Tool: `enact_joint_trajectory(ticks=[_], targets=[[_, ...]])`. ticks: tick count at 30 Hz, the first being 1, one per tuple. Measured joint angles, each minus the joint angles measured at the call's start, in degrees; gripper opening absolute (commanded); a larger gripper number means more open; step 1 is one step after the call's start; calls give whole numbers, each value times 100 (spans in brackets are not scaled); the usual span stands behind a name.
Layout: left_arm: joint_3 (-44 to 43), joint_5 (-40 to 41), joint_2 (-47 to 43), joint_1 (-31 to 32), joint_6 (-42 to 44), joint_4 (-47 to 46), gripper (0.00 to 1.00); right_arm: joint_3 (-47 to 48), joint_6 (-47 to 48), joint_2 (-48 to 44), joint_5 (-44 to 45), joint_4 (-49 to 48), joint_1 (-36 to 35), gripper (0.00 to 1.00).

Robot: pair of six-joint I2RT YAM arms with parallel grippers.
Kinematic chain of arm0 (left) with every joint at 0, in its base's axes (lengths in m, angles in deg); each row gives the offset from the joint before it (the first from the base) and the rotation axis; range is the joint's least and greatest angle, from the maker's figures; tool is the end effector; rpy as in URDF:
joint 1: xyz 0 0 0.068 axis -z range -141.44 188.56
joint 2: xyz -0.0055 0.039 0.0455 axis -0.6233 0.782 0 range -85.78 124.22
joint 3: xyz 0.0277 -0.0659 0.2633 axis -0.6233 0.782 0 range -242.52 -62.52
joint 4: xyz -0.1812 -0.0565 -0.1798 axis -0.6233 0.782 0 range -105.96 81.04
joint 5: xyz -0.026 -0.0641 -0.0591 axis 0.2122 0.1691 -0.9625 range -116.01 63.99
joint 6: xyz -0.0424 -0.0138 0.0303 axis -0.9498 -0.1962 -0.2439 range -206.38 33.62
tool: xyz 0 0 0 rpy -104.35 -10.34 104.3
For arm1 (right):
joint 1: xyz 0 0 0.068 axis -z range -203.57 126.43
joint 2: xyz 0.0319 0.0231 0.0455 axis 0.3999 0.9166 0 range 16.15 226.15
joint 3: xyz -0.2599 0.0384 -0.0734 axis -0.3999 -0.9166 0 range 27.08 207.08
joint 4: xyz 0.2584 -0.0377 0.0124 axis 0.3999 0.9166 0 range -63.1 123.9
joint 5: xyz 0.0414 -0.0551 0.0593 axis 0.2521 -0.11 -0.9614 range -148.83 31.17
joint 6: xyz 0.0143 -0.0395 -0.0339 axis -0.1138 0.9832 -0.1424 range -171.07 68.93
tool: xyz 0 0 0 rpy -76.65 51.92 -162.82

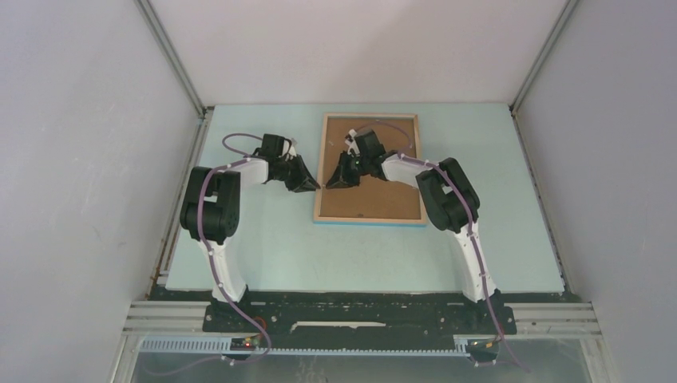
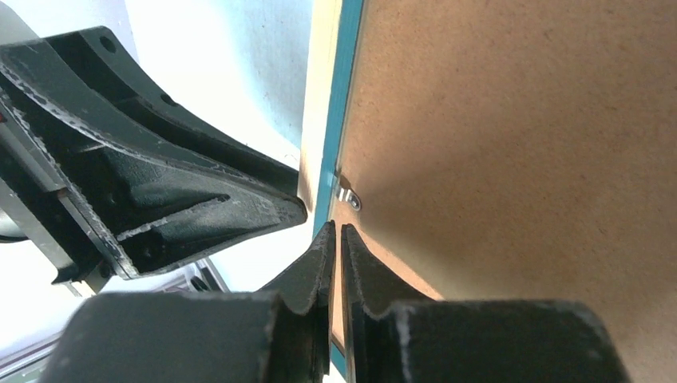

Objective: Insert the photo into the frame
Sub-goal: Install the photo frame at the center of the board.

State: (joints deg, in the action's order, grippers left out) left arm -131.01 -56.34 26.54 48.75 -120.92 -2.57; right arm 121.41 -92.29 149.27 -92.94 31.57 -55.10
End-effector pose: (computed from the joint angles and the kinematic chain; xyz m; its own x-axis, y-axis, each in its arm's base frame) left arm 0.3859 -0.0877 0.1433 -0.9208 -0.3316 -0.2053 -0.1216 0.7442 -0.6567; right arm 0.4192 0.2807 0.1282 -0.9549 0.0542 -0.2919 -0.2004 0.6079 0.7683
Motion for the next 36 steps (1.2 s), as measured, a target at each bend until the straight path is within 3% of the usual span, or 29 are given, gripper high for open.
enact_joint_trajectory(ticks=[5,8,14,22,26,31,36], targets=[[0,-9,0,0,-9,-39,25,-61,92,-125,15,101,179,28],[0,-15,0,0,-20,-68,27,76,103,-142,13,166,420,30],[0,-33,0,-2,-48,-90,27,1158,63,216,-2,339,944,42],[0,-35,0,-2,-46,-85,27,3268,2,1499,22,811,1047,45],[0,-35,0,-2,-46,-85,29,3639,-26,1812,33,1019,1001,38],[0,-33,0,0,-42,-83,34,3370,387,1626,166,1609,940,39],[2,59,-15,0,13,-15,43,1388,885,201,398,2184,879,44]])
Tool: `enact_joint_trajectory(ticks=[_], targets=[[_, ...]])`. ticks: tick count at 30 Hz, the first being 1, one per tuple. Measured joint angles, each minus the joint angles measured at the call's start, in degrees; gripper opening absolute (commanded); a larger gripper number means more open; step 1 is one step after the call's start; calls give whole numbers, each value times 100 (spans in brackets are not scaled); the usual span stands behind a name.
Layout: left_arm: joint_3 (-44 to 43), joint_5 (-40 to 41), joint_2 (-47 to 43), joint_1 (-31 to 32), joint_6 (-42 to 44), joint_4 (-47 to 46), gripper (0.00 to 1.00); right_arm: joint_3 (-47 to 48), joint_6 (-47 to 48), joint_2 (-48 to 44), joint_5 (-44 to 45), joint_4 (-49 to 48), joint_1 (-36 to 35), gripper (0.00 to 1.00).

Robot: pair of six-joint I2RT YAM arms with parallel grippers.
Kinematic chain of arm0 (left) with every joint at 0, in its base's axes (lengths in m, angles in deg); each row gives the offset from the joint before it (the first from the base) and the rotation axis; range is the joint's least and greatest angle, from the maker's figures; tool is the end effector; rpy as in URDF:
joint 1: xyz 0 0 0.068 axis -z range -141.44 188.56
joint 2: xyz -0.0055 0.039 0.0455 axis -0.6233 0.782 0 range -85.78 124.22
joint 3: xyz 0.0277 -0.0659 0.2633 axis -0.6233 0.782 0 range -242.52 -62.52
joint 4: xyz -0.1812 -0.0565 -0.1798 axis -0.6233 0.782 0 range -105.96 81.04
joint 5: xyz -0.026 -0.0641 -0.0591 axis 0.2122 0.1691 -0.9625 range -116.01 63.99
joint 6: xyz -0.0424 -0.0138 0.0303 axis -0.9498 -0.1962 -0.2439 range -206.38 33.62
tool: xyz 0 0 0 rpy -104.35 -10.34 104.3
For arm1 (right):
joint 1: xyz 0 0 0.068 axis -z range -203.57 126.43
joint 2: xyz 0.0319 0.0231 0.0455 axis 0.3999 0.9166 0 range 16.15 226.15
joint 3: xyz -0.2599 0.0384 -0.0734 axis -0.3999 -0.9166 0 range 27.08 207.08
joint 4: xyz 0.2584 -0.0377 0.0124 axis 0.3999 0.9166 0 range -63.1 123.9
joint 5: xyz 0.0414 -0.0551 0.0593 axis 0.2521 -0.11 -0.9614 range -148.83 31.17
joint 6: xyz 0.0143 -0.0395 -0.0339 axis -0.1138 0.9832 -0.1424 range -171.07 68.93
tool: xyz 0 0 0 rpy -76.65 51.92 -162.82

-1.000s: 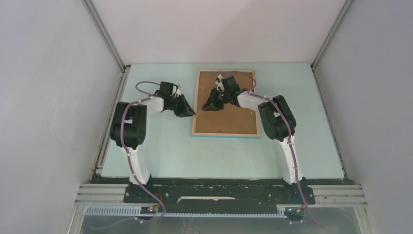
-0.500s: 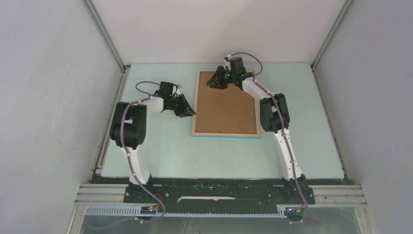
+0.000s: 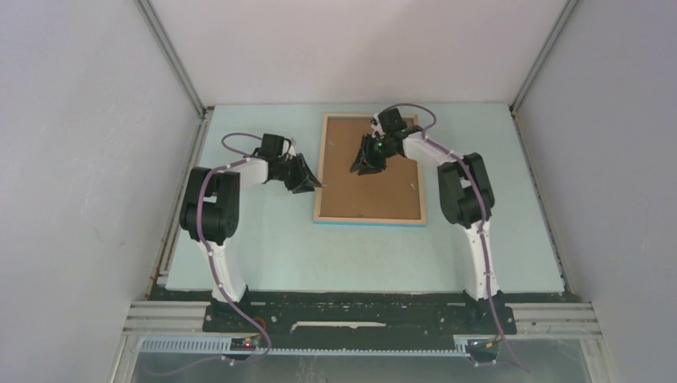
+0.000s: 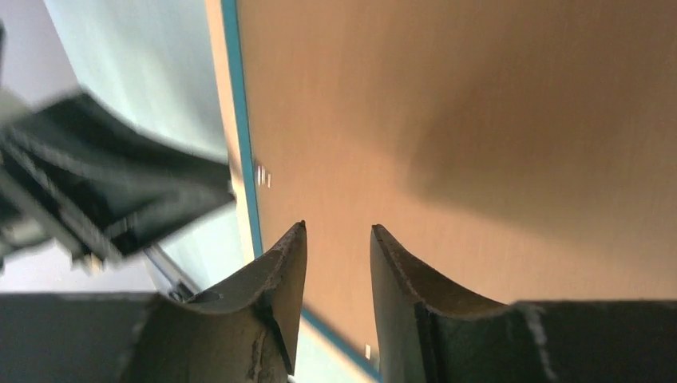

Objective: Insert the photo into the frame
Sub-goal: Install the photo frame at the center of the board, then move the photo frame to the center of the board.

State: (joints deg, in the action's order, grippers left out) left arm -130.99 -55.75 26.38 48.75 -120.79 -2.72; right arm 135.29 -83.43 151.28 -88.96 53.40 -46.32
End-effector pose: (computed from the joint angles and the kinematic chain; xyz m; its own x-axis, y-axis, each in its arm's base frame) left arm 0.3862 -0.0874 0.1442 -0.9178 -0.3335 -0.2153 -0.1194 0.7493 -0.6514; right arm 0.4681 0.2157 0.1581 -0.9522 0.1026 -0.2877 -0.1192 0.7423 0.6593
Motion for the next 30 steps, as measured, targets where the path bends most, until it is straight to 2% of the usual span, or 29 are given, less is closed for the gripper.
enact_joint_trajectory(ticks=[4,9,15,20,30], targets=[[35,122,-142,0,42,70,50,-863,404,-1095,160,562,-125,44],[378,164,-546,4,42,61,52,-1475,844,-1810,289,876,-184,41],[1005,168,-822,17,35,96,54,-2177,1209,-1886,474,1266,-98,42],[1080,160,-881,76,-11,76,54,-2299,1255,-1899,525,1394,-26,42],[1786,-127,-1038,411,-614,-892,50,-3119,1104,-2247,516,1172,-358,41]])
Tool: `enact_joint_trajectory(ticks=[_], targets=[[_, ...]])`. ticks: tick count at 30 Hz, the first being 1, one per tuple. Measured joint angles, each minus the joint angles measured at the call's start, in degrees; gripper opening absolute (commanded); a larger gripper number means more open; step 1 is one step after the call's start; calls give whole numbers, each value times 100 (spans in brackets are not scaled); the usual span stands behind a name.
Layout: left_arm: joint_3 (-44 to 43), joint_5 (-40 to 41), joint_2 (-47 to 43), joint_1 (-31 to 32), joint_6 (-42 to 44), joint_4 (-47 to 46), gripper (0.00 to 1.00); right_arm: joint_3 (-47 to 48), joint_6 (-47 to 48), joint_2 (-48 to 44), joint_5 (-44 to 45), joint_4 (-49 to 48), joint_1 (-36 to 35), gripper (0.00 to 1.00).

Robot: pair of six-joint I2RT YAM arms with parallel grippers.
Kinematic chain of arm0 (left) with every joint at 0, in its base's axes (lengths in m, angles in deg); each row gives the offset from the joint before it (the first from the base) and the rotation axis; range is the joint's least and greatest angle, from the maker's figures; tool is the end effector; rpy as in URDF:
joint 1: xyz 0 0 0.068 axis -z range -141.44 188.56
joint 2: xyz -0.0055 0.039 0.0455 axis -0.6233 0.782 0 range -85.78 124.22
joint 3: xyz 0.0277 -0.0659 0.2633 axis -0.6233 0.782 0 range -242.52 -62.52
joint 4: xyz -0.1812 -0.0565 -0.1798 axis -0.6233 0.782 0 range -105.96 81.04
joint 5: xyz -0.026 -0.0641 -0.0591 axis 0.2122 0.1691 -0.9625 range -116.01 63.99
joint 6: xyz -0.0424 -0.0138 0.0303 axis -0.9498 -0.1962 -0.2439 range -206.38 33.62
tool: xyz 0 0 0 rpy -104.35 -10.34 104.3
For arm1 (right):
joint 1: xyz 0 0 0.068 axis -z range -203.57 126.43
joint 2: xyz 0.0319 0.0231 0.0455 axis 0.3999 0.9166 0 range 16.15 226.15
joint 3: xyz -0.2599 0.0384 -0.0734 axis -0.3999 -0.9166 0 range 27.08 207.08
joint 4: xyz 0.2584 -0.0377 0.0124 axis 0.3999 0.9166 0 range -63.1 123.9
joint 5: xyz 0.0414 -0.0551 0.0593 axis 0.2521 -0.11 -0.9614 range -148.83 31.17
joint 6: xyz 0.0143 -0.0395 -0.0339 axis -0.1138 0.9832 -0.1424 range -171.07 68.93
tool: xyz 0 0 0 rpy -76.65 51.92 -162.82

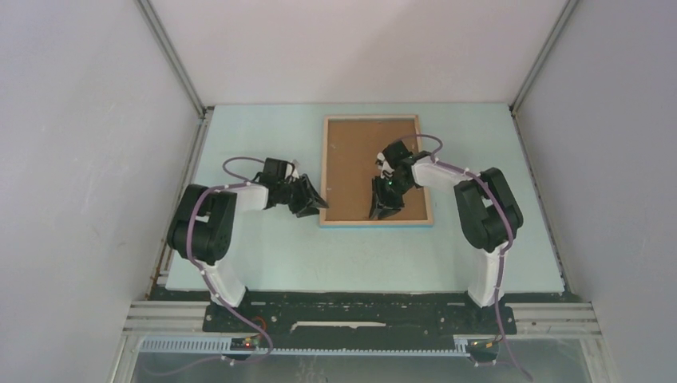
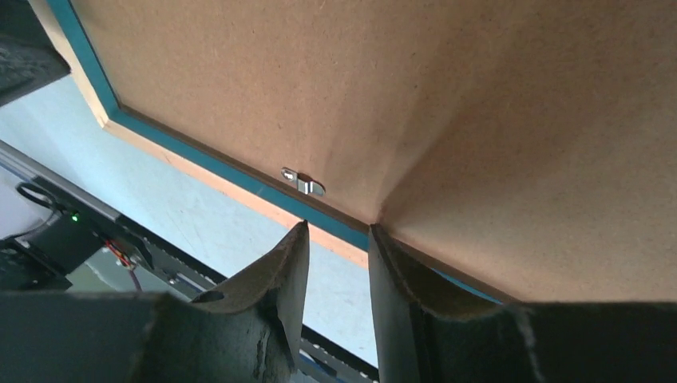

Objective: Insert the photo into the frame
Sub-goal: Move the photo frame to the center of the board.

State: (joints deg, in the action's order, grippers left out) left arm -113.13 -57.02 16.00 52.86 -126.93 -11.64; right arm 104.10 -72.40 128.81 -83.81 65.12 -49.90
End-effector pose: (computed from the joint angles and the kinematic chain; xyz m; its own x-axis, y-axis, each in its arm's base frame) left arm 0.3187 -0.1002 0.1326 -0.9282 -0.3383 -0.1546 -0.1432 0.7086 -0.6909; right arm 0.3386 0.1844 0.1610 -0.9865 -0.1204 -0.1114 -0.1594 0.8633 0.4788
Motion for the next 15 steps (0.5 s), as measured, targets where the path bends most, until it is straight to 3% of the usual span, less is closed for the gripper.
enact_joint_trajectory(ticks=[9,15], targets=[[1202,-35,-636,758,-1049,-1261,50,-1392,-103,-933,140,-472,-13,41],[2011,-136,-1198,1113,-1679,-1703,53,-2052,-87,-1663,116,-175,-72,46]])
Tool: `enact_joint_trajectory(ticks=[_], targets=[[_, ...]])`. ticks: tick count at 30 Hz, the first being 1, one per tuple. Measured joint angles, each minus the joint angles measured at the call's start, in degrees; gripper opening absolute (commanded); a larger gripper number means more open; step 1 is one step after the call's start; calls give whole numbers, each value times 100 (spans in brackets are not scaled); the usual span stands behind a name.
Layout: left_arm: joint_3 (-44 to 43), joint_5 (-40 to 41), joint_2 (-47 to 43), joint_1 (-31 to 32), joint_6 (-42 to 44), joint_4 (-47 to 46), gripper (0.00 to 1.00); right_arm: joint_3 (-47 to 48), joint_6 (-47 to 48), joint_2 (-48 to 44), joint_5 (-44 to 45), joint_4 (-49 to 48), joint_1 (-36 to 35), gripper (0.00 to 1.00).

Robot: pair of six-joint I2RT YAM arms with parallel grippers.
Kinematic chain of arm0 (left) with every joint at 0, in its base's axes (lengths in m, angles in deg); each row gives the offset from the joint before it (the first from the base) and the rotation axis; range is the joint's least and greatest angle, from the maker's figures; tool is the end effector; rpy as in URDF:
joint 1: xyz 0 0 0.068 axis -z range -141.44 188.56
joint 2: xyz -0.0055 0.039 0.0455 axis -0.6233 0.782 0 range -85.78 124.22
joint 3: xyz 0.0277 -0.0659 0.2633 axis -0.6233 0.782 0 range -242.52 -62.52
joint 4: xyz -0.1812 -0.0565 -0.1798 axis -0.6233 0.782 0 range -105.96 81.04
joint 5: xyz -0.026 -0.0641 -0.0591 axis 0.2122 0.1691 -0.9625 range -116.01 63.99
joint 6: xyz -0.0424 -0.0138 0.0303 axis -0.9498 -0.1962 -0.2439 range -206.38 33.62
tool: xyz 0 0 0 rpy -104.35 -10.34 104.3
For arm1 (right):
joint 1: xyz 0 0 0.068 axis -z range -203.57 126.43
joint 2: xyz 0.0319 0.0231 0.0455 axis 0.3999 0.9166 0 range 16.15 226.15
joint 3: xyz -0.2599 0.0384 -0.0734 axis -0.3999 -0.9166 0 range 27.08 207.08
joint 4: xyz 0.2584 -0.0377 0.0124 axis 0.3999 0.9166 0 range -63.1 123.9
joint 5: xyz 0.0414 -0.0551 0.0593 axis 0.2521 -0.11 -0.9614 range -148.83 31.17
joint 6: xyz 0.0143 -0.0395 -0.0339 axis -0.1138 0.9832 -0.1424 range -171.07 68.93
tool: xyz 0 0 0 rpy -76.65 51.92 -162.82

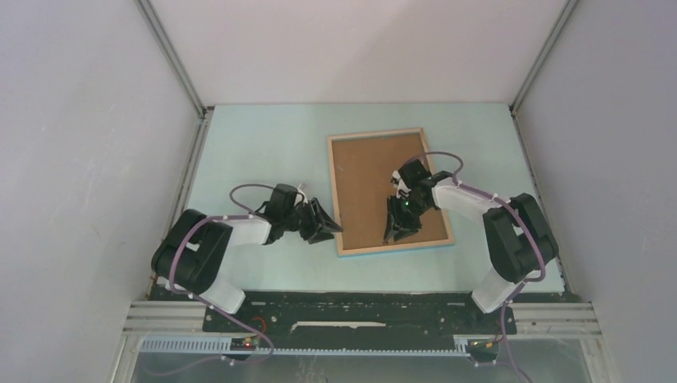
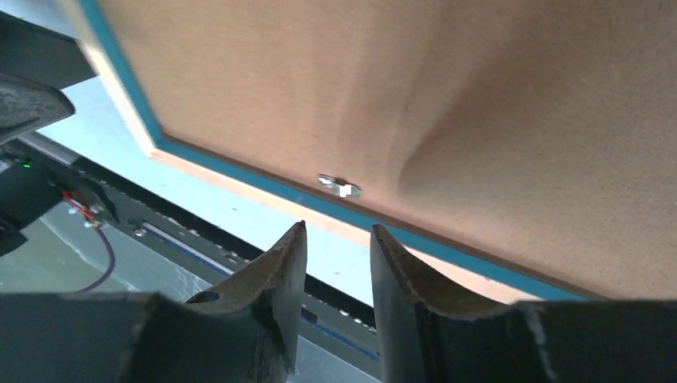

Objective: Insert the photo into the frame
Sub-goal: Move the photo frame to the center of the board.

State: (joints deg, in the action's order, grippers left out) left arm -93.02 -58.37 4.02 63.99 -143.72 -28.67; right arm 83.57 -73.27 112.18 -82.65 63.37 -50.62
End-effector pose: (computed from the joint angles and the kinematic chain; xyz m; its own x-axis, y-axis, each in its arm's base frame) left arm 0.2333 -0.1320 0.1219 -0.9391 -0.3409 -0.0436 -0.1772 0.5890 -0.7885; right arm 0.2611 0.1495 0.1629 -0.9902 -0.1176 -0.0758 -0.1393 0.8800 0.4540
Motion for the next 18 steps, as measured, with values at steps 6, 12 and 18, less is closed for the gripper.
enact_joint_trajectory(ticks=[6,12,18], targets=[[-289,22,-354,-557,107,317,56,1115,-52,24,186,-26,-4,50],[-1648,127,302,-988,518,684,55,3200,-426,1392,-127,-1069,96,49],[-2461,225,1248,-999,704,791,50,5051,-767,3200,-457,-1408,146,44]])
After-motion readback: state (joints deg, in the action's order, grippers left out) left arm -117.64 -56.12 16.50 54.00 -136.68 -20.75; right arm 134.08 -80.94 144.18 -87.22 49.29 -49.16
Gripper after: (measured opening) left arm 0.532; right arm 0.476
